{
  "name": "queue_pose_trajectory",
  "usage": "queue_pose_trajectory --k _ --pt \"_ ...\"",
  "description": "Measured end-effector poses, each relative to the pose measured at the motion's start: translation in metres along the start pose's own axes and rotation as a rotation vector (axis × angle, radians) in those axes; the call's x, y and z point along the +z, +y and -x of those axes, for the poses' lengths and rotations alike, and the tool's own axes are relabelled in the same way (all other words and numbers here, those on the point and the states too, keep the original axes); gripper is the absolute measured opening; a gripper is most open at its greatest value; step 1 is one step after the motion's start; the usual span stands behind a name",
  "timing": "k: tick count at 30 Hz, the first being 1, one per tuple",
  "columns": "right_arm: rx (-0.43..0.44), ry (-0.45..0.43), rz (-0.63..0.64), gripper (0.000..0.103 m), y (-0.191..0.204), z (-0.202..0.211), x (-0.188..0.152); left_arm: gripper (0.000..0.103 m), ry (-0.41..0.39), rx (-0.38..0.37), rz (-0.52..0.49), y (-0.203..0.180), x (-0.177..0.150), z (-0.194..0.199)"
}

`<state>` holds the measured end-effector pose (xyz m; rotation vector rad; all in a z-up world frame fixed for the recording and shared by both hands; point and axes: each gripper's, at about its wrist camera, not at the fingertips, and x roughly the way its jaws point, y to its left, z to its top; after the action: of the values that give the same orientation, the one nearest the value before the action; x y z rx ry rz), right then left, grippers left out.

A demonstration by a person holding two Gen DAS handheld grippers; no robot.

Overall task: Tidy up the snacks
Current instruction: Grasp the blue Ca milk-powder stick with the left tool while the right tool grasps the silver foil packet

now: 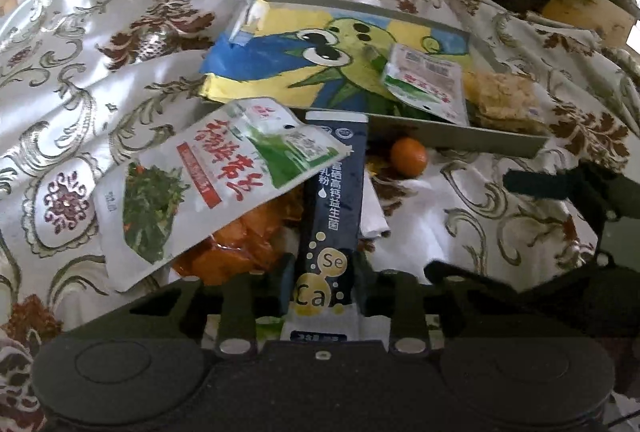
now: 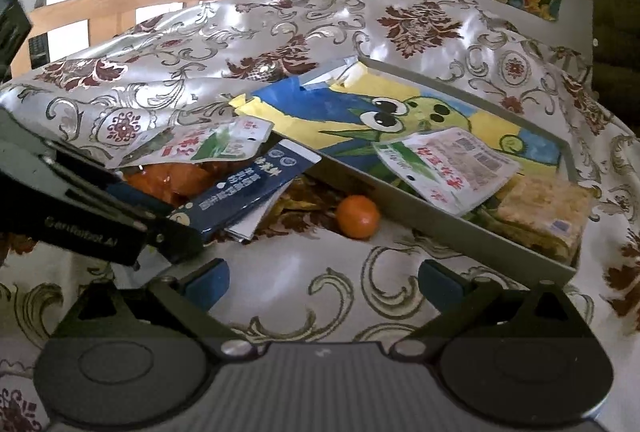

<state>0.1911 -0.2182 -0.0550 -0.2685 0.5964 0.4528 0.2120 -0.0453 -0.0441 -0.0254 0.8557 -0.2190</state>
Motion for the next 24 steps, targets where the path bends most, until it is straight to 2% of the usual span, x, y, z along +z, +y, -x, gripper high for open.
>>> queue_pose_trajectory --k 7,10,14,20,24 --pt "0.008 -0.012 0.009 0.100 0.007 0.001 -0.001 0.025 -0.004 0.063 0.010 0.004 -0.005 0.008" --pt "0.004 -0.022 0.000 0.097 0.010 0.001 0.000 0.024 -0.008 0.072 0.011 0.008 -0.010 0.013" --pt "0.011 -0.046 -0.028 0.092 0.013 0.000 0.003 0.024 -0.021 0.063 0.062 0.016 -0.011 0.015" --pt "0.053 -0.064 -0.080 0.082 0.017 -0.011 0.014 0.024 -0.019 0.066 0.057 0.019 -0.010 0.010" --pt "0.082 -0.048 -0.115 0.069 0.017 -0.024 0.018 0.024 -0.006 0.028 0.075 0.030 -0.009 0.007"
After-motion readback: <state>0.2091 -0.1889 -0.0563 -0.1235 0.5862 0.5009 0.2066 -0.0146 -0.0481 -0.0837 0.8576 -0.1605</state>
